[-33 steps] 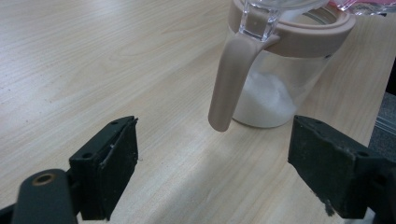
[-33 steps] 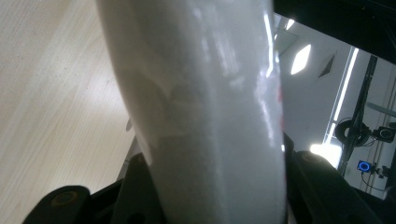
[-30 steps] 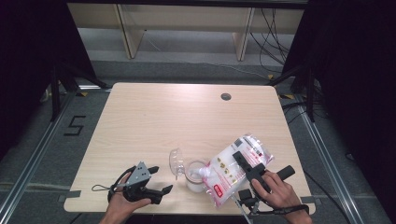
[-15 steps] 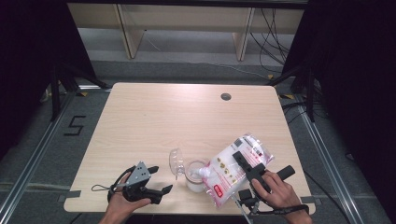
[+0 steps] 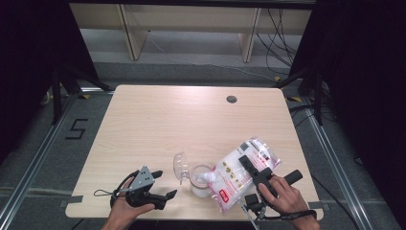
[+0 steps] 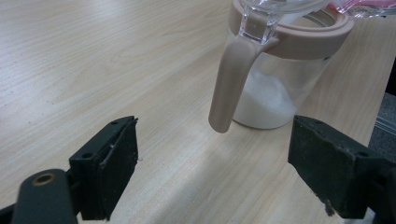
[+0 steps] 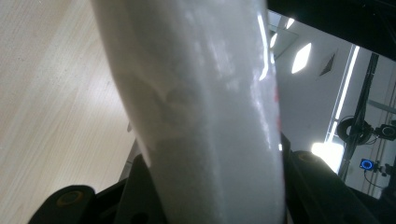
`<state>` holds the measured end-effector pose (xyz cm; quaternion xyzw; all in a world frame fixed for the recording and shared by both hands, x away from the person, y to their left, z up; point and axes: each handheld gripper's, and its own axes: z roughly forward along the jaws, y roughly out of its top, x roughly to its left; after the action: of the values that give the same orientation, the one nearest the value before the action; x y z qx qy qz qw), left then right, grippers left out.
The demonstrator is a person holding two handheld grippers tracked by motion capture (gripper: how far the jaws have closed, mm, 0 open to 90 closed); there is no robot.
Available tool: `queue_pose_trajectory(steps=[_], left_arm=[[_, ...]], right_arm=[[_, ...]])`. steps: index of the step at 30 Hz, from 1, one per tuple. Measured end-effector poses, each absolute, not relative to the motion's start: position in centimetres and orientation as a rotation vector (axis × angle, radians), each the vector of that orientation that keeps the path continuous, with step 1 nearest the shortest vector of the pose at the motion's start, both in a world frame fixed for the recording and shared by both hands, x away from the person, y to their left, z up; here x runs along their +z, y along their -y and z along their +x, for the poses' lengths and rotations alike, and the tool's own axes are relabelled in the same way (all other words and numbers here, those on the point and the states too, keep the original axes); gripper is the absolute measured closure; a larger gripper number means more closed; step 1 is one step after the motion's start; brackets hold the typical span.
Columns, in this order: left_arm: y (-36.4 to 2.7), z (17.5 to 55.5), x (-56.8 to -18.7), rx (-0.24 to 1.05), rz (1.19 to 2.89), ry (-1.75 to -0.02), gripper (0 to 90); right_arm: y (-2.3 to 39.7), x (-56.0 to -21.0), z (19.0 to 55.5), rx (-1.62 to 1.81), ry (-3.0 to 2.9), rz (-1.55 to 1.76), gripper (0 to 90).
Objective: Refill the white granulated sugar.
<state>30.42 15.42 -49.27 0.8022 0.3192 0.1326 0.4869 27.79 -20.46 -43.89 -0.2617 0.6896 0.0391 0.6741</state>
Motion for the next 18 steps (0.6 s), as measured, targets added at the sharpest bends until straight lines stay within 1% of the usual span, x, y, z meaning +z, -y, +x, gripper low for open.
queue_pose_trajectory(steps=[3,18], left_arm=[[-15.36,30.37,-49.29,0.326,1.951,-0.784,15.6],[-15.32,30.34,-49.30,0.323,1.948,-0.783,15.6]], right_arm=[[20.32,-43.69,27.85,0.081,-1.538,-0.622,63.9],[20.39,-43.67,27.61,0.084,-1.561,-0.584,64.0]])
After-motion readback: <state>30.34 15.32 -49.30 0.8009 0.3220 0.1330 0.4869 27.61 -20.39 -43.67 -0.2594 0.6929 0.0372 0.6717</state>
